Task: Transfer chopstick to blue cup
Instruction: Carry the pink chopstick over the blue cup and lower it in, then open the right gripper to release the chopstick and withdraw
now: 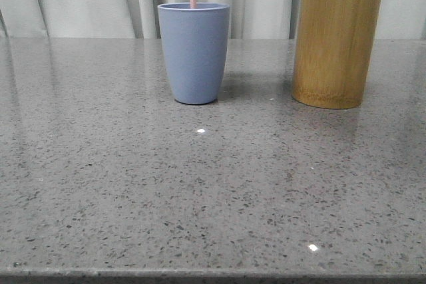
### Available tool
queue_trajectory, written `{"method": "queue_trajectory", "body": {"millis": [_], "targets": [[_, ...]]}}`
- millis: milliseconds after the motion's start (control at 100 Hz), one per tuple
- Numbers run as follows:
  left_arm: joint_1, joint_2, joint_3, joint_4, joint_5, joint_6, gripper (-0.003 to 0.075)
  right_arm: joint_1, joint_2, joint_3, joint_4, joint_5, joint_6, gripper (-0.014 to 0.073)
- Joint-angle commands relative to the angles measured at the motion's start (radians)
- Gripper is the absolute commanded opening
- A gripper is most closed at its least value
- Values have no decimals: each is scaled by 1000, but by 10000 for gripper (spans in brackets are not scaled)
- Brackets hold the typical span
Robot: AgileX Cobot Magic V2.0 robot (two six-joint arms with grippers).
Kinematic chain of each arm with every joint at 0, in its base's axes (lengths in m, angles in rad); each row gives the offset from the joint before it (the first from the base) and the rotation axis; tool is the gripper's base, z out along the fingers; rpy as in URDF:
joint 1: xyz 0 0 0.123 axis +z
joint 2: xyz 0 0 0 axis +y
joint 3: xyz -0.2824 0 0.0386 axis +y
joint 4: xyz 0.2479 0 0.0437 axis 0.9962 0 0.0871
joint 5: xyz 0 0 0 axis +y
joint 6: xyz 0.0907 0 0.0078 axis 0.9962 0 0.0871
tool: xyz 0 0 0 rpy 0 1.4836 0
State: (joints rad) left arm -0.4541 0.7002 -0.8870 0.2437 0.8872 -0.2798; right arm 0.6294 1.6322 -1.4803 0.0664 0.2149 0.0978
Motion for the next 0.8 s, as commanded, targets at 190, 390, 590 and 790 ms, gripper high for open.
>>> {"method": "queue_trajectory", "body": {"millis": [190,390,590,790], "targets": [[-7,-3,-26,16,-69,-8,348,0,-40,-35,-22,-55,-12,258],[-7,-3,-26,16,-69,-8,348,0,-51,-35,-22,-42,-12,255],[-7,-7,-26,16,-80,-25,348,-5,-97,-31,-23,-23,-12,255],[-7,-9,-24,21,-87,-31,348,-49,-201,54,-29,-20,-12,255]]}}
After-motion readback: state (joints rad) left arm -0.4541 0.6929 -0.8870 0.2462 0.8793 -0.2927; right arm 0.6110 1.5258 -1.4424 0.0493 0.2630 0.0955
